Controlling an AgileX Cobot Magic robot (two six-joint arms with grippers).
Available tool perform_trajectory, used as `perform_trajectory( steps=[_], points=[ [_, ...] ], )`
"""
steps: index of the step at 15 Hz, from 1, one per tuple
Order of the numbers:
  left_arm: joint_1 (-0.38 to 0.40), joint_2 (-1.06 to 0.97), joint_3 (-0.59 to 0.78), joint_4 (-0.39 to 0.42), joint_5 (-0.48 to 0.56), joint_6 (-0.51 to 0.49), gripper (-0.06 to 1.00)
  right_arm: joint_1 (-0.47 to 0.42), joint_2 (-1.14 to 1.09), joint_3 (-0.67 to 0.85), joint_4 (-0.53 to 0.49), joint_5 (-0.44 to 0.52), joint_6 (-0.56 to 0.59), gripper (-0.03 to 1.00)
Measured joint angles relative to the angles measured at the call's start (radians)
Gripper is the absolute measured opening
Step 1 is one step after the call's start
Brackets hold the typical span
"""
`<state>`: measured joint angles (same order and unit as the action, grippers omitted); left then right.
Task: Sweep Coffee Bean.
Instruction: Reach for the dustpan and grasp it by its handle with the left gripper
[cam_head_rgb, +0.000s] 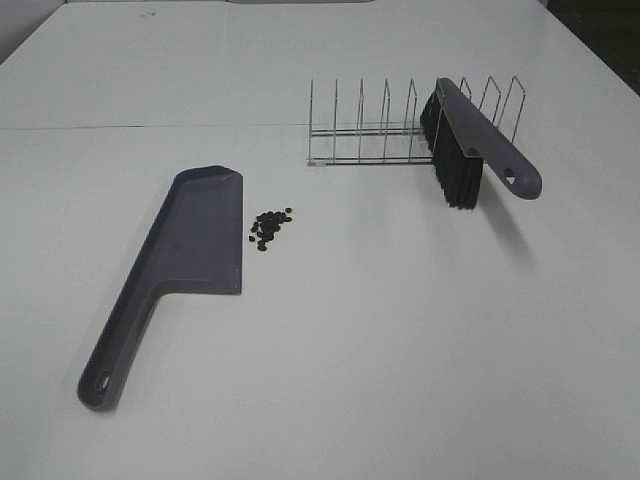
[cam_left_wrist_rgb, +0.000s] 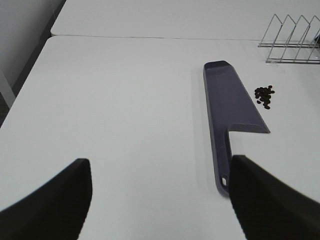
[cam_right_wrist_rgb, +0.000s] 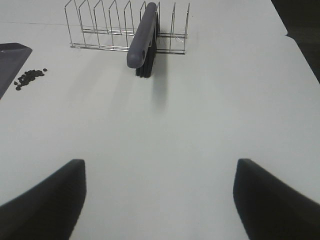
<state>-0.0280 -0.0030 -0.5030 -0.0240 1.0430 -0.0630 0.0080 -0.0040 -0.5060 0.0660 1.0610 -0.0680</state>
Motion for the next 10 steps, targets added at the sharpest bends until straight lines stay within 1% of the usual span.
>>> perform_trajectory(
  steps=[10],
  points=[
    [0.000,0.000,0.000,0.000,0.000,0.000,0.71,0.000,0.000,0.000,0.000,0.000,0.000,0.71]
  ],
)
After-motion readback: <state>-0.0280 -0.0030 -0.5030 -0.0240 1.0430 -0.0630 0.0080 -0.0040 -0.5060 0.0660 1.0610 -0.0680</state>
